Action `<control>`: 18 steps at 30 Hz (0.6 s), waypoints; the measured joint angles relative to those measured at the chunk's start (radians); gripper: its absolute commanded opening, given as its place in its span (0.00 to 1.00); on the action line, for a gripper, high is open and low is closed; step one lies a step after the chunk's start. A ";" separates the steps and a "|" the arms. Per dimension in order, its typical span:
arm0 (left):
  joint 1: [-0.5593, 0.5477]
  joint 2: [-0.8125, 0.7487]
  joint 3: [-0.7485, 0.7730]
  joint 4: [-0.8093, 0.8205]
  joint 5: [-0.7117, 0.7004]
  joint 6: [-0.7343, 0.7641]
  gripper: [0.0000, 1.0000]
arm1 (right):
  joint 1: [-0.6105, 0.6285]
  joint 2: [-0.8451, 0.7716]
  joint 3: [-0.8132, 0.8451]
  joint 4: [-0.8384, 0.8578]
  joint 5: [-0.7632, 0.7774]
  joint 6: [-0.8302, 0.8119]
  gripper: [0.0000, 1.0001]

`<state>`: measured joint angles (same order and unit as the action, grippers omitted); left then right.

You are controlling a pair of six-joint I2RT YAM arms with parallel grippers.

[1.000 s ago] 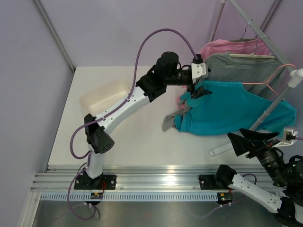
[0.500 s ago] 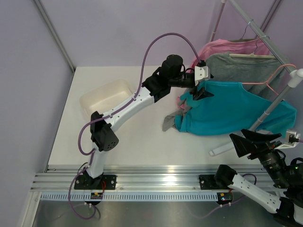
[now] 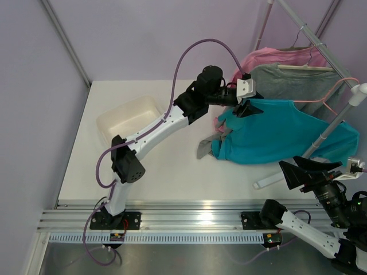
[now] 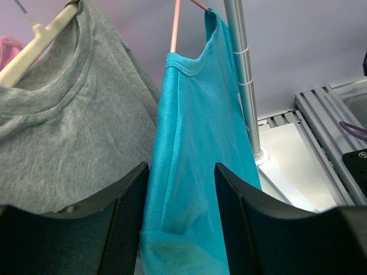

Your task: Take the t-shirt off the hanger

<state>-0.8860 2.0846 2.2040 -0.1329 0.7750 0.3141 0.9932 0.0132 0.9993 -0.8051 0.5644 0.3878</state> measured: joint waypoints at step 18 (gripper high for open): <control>-0.044 0.000 -0.001 -0.098 -0.016 0.051 0.21 | 0.000 0.000 0.000 0.000 0.013 0.000 0.99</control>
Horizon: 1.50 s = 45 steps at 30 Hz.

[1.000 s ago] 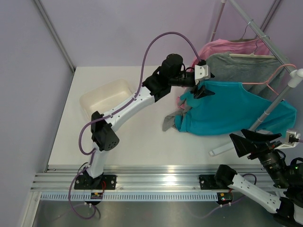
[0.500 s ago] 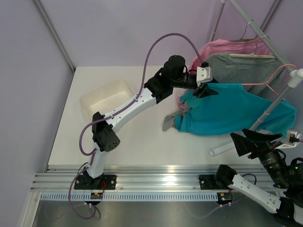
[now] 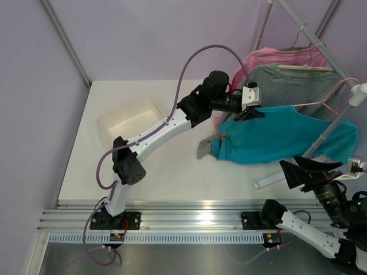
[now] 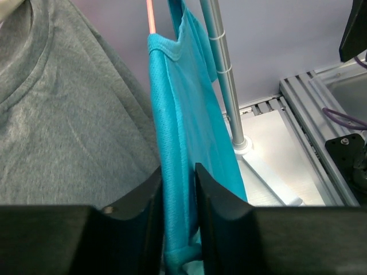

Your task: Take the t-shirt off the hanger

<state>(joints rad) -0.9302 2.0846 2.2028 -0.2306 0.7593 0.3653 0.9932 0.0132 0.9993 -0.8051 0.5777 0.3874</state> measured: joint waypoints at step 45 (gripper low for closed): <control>-0.057 -0.316 -0.368 0.282 -0.437 -0.182 0.00 | 0.000 0.000 0.000 0.000 0.045 0.000 0.99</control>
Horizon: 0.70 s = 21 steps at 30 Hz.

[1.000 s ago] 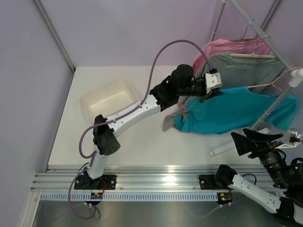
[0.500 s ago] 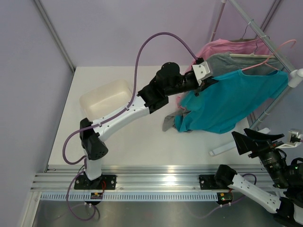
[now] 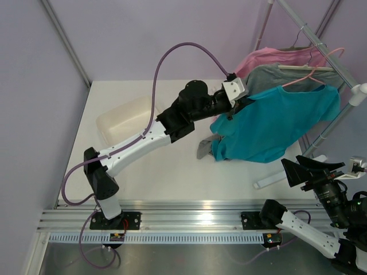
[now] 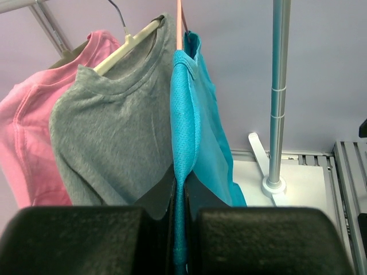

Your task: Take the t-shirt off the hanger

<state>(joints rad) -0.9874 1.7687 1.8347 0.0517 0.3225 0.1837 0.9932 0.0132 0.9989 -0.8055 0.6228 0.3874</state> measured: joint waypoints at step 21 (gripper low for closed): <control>0.019 -0.512 -0.556 -0.016 -0.165 -0.043 0.00 | 0.000 0.177 0.013 0.057 -0.031 -0.020 0.99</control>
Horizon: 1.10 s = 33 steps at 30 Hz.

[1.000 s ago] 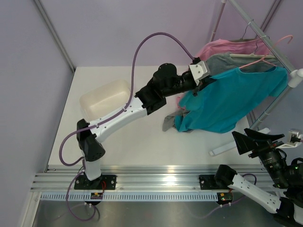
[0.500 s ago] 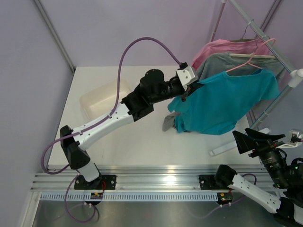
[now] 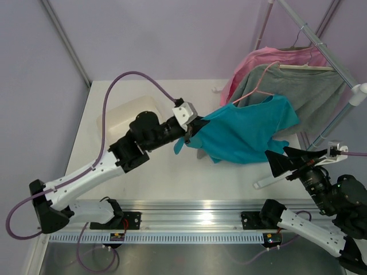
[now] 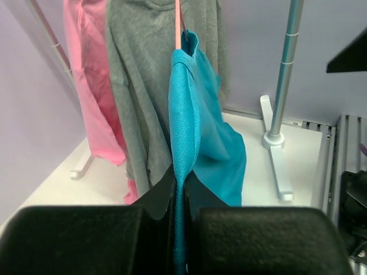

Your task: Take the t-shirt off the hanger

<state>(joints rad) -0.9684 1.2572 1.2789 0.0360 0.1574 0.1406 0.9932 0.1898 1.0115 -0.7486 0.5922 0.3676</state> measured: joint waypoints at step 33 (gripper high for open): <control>0.000 -0.549 -0.379 -0.240 0.074 -0.237 0.00 | 0.001 0.711 0.163 0.602 -0.116 -0.165 0.43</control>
<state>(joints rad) -0.9684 0.7078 0.8997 -0.2039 0.2314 -0.0963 0.9939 0.9012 1.1748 -0.1467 0.4763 0.2028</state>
